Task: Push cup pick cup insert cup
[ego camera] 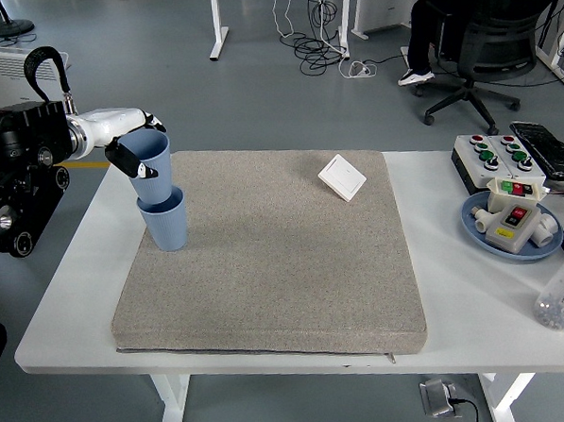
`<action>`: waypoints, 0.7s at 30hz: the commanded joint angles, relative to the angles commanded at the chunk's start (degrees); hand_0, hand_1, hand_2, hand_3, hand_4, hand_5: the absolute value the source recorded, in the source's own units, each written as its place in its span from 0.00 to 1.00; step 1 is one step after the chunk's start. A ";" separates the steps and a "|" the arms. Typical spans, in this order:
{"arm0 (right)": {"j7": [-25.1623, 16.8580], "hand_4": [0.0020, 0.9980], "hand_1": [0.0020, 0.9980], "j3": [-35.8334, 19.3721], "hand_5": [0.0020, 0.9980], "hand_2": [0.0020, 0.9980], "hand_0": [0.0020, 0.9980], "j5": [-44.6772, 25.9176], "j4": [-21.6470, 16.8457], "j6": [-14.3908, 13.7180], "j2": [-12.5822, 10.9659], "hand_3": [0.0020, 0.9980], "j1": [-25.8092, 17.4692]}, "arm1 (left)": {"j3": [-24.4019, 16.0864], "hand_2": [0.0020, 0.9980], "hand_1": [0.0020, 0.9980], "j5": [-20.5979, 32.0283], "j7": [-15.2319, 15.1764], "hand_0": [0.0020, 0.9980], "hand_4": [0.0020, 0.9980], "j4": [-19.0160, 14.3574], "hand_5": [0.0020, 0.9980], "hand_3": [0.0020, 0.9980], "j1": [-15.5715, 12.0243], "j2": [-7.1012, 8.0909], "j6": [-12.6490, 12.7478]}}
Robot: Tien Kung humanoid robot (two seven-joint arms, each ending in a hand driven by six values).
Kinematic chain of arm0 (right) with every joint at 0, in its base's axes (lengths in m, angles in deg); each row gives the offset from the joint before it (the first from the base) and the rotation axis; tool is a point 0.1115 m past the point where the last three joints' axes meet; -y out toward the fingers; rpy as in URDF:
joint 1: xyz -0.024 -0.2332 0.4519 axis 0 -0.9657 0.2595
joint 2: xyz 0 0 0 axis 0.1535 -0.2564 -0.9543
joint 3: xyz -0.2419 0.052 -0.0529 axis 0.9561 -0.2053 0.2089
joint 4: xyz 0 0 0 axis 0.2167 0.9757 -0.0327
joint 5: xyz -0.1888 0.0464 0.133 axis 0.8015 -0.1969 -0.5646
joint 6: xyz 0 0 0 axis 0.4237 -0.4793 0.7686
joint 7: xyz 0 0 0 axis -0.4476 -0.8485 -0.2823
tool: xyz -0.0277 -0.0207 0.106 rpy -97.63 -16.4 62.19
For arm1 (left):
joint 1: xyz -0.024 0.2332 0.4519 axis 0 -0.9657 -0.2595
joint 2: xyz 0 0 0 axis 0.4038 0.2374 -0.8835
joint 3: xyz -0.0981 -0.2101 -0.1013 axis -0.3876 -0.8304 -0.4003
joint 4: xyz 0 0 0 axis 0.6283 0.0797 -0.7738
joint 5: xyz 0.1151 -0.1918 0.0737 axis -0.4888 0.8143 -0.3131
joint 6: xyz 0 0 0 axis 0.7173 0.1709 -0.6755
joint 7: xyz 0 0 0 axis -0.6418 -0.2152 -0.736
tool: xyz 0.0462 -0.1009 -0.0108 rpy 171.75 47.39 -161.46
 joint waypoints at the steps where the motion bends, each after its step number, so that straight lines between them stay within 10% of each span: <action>1: 0.01 0.10 0.67 0.02 0.47 0.69 0.76 0.03 0.00 0.01 0.00 0.57 0.02 | 0.13 0.42 0.44 0.12 -0.09 0.53 0.36 0.22 0.00 0.43 -0.06 -0.10 0.06; 15: 0.00 0.10 0.67 0.10 0.47 0.69 0.76 -0.05 0.00 0.02 -0.02 0.57 0.13 | 0.00 0.42 0.44 0.64 -1.16 0.53 0.37 1.61 0.00 0.44 -0.53 -0.83 1.09; 16: 0.00 0.10 0.67 0.09 0.47 0.69 0.76 -0.05 0.00 0.02 -0.02 0.57 0.13 | 0.00 0.53 0.52 0.71 -1.24 0.43 0.64 1.64 0.00 0.69 -0.55 -0.84 1.09; 21: 0.02 0.10 0.67 0.23 0.47 0.69 0.76 -0.10 0.00 0.02 -0.02 0.57 0.10 | 0.23 0.53 0.52 1.80 -1.76 0.43 0.64 1.81 0.00 0.69 -0.80 -0.97 1.21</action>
